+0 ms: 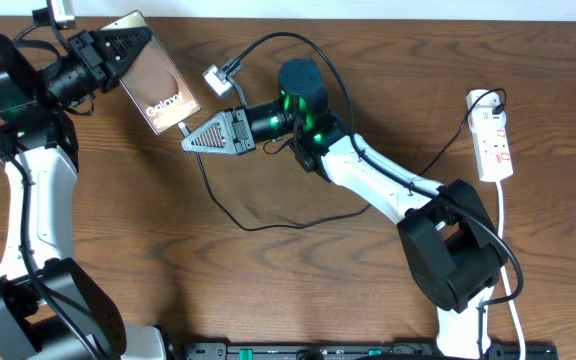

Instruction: Plug charger to phone and switch on socket

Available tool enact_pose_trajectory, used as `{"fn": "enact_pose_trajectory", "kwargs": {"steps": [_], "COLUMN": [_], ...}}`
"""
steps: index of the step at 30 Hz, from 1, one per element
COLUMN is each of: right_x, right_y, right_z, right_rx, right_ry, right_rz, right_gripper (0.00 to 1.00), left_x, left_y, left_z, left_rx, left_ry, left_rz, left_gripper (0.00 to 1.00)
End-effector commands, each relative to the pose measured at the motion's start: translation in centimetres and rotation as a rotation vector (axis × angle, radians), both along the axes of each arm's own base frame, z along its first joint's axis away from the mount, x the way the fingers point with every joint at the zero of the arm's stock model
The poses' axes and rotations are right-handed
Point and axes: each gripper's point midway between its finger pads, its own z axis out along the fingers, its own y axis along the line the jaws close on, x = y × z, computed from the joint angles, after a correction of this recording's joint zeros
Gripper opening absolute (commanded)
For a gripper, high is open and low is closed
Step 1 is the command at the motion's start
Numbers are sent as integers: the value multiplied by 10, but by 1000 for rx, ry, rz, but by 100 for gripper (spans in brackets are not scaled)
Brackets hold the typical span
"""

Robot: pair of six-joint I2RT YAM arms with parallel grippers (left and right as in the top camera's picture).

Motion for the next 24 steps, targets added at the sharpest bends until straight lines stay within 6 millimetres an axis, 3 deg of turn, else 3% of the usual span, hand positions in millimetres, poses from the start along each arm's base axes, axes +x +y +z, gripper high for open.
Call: {"fn": "enact_pose_trajectory", "kwargs": {"steps": [1,24], "right_x": [6,10], "right_y": [1,3], "right_z": [10,10], "right_rx": [19,6], "right_ry": [-10,41], "right_rz": [-41,-61], "right_gripper": [1,1], "left_x": [-9,-13], "left_y": [-9,-18], "left_z": [4,5], "left_rx": [10,24], "left_ry": [-23,-44], "left_rz": [-68,-110], "left_gripper": [7,7]}}
